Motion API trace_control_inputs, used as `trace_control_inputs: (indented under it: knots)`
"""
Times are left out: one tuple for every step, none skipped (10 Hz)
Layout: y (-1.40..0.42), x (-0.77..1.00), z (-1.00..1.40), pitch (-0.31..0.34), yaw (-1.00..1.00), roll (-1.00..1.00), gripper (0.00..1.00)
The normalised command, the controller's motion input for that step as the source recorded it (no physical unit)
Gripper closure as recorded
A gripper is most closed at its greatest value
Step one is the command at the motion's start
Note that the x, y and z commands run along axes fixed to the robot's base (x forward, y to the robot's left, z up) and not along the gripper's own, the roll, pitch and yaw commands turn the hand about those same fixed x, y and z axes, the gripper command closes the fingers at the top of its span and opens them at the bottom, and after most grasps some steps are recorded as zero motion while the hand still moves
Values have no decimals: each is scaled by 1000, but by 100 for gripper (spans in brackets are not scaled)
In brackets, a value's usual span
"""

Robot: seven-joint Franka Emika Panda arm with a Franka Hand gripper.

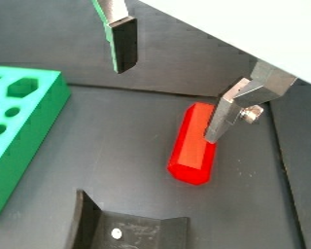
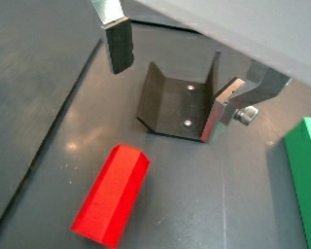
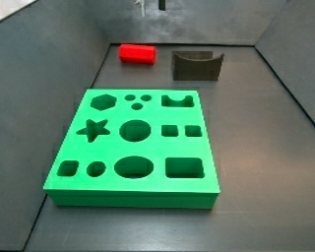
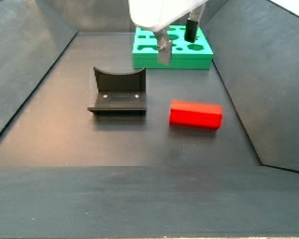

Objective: Pick up the hexagon object. Move up. Place the hexagon object on the fixture. Regrasp the hexagon object. Move to above the board. Insert the hexagon object.
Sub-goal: Pick up the hexagon object.

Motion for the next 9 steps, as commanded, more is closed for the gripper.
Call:
trace_control_inputs:
  knots:
    - [0,0,-134,26,1000,-163,0]
    - [0,0,-137,34,1000,-167,0]
    - [0,0,-143,46,1000,-173,0]
    - [0,0,-174,46,906,-223,0]
    - [0,0,0,0,117,-44,0]
    - [0,0,-6,0,0,-24,0]
    - [289,-51,-286,0,443,-290,0]
    - [0,-3,-260,14,966,-159,0]
    - [0,0,-263,20,1000,-89,0]
